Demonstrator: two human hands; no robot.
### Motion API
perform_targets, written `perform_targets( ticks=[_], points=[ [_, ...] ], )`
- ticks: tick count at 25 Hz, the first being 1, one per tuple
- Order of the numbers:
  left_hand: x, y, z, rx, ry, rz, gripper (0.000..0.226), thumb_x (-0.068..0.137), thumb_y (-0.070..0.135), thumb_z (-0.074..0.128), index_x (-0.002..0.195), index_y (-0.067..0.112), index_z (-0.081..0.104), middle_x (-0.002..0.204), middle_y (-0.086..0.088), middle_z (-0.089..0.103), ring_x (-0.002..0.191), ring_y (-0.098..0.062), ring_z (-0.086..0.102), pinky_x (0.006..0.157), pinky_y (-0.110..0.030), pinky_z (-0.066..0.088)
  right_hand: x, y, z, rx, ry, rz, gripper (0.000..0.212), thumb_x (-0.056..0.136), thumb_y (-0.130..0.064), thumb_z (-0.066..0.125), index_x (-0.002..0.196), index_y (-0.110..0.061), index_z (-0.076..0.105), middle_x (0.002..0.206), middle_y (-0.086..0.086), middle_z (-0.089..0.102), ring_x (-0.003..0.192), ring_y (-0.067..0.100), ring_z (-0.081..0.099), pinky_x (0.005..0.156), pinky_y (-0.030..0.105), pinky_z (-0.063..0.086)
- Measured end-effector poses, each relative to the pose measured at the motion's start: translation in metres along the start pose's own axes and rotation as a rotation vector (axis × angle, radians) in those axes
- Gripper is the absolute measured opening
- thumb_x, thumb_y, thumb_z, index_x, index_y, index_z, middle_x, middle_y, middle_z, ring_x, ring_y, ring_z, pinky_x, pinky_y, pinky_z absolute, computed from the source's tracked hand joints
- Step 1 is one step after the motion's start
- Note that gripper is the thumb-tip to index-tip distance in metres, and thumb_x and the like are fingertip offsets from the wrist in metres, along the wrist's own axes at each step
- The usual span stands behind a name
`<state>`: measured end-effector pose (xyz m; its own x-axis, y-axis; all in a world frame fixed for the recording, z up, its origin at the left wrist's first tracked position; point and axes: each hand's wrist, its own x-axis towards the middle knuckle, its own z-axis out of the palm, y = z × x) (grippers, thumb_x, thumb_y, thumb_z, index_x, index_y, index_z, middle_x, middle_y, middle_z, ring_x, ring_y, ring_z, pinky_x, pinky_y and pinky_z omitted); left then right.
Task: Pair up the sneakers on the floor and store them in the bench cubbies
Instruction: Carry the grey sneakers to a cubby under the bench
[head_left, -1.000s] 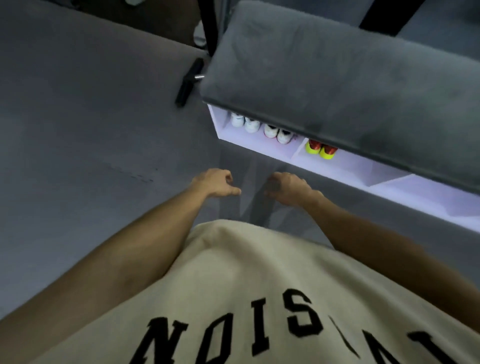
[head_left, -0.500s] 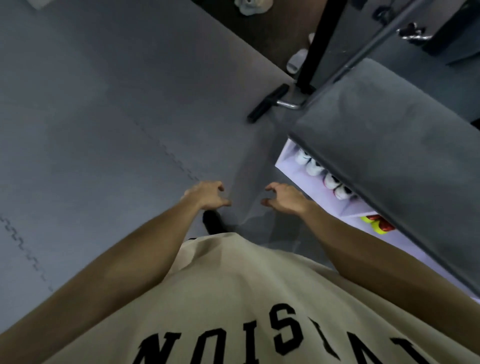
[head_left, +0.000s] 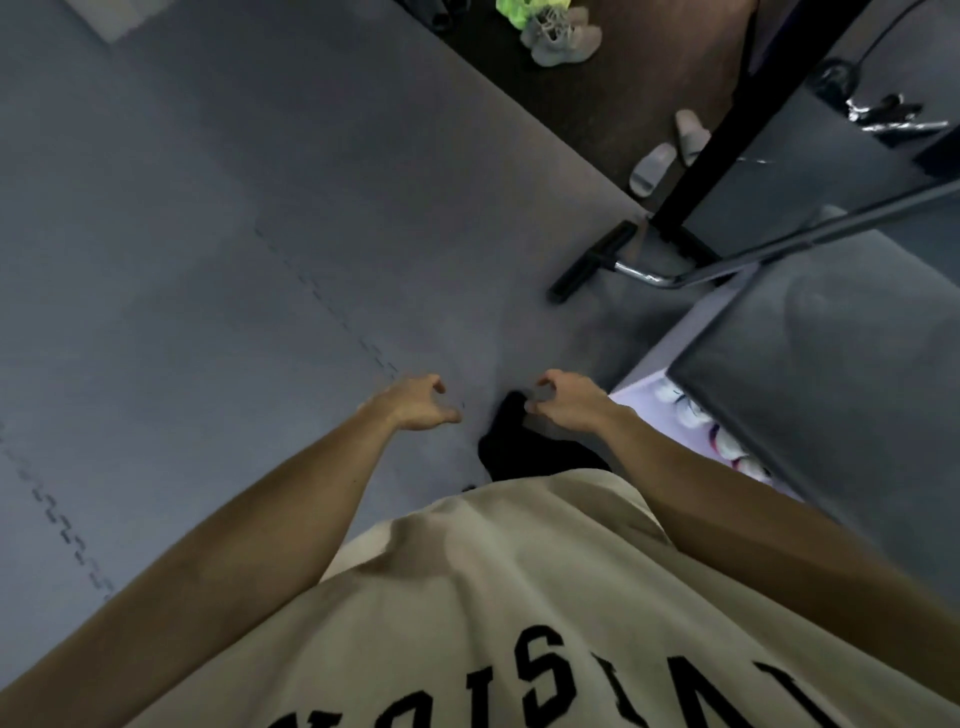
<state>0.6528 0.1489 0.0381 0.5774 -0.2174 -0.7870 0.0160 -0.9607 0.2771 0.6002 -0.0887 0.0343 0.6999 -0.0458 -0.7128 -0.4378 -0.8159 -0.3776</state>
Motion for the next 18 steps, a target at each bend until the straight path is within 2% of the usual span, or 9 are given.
perform_targets(
  ticks=[6, 12, 15, 18],
  points=[
    [0.089, 0.002, -0.126, -0.063, 0.008, 0.000, 0.068, 0.083, 0.054, 0.065, 0.139, 0.019, 0.045, 0.144, -0.008, 0.044, 0.129, -0.027, 0.046, 0.105, -0.037, 0.040, 0.122, -0.071, -0.085, -0.038, -0.040, -0.037, 0.054, 0.084, -0.047, 0.063, 0.129, -0.020, 0.051, 0.135, 0.006, 0.055, 0.123, 0.029, 0.052, 0.105, 0.043, 0.041],
    [0.160, 0.011, -0.248, -0.122, 0.006, -0.052, 0.057, 0.088, 0.046, 0.064, 0.134, 0.016, 0.050, 0.136, -0.008, 0.052, 0.121, -0.026, 0.051, 0.095, -0.032, 0.041, 0.226, -0.142, -0.188, -0.092, -0.108, -0.085, 0.054, 0.088, -0.039, 0.065, 0.133, -0.012, 0.051, 0.139, 0.010, 0.053, 0.127, 0.028, 0.049, 0.104, 0.032, 0.039],
    [0.200, 0.013, -0.302, -0.104, 0.027, -0.026, 0.045, 0.091, 0.036, 0.063, 0.128, 0.012, 0.056, 0.130, -0.009, 0.058, 0.117, -0.026, 0.054, 0.092, -0.028, 0.041, 0.272, -0.174, -0.228, -0.094, -0.140, -0.093, 0.051, 0.089, -0.035, 0.064, 0.132, -0.011, 0.051, 0.139, 0.010, 0.052, 0.128, 0.028, 0.048, 0.101, 0.032, 0.038],
    [0.256, 0.005, -0.368, -0.071, -0.005, -0.017, 0.044, 0.090, 0.041, 0.063, 0.124, 0.013, 0.059, 0.125, -0.008, 0.060, 0.112, -0.025, 0.056, 0.088, -0.029, 0.042, 0.328, -0.205, -0.273, -0.097, -0.143, -0.076, 0.050, 0.091, -0.034, 0.061, 0.133, -0.008, 0.051, 0.140, 0.011, 0.052, 0.127, 0.029, 0.049, 0.101, 0.033, 0.039]
  ],
)
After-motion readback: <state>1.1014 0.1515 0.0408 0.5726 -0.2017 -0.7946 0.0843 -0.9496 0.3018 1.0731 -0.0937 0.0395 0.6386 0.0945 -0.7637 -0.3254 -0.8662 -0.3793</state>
